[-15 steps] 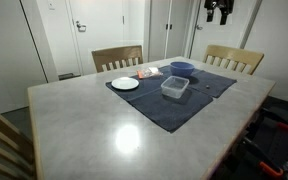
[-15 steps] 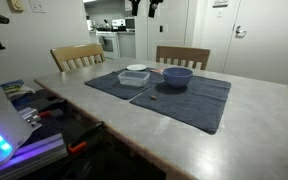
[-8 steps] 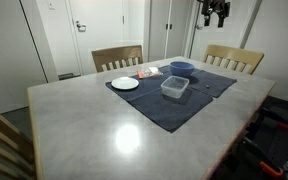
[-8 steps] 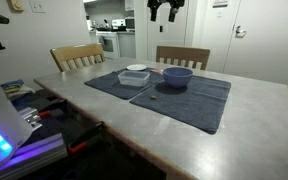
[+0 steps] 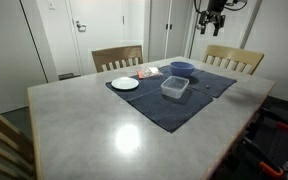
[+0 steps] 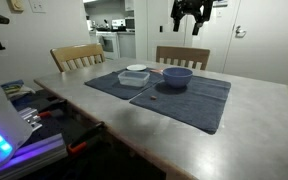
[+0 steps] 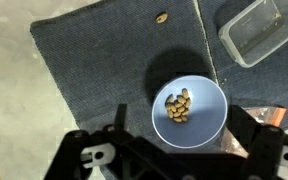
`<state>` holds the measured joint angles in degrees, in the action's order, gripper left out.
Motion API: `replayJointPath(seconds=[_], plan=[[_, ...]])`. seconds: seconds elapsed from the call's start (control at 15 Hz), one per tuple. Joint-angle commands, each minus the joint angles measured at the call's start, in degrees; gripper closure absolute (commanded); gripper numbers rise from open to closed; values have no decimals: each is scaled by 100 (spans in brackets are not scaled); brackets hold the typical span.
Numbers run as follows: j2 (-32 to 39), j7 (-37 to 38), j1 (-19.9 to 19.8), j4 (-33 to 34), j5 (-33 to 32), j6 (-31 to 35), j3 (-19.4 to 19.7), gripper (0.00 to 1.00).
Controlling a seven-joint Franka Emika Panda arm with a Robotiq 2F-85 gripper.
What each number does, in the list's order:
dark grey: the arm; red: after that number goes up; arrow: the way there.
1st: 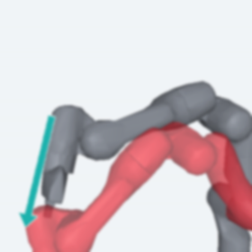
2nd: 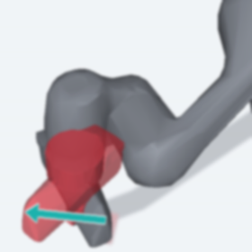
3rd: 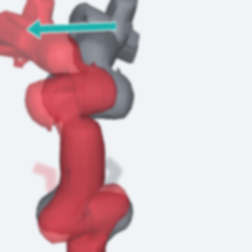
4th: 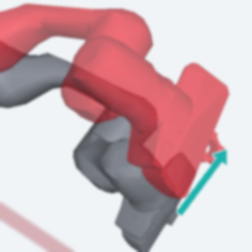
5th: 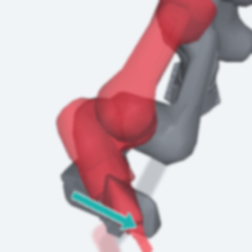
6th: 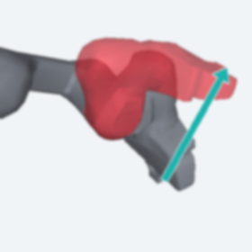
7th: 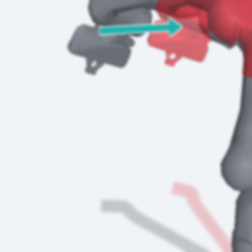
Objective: Pour the contents of the blue bowl into the plastic container
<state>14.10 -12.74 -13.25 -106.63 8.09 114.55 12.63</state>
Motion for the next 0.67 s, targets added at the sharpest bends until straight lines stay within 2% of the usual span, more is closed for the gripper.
replayJointPath(seconds=[0.0, 0.6], plan=[[672, -301, -186, 599, 232, -33, -184, 0], [1657, -421, -460, 1274, 344, -156, -470, 0]])
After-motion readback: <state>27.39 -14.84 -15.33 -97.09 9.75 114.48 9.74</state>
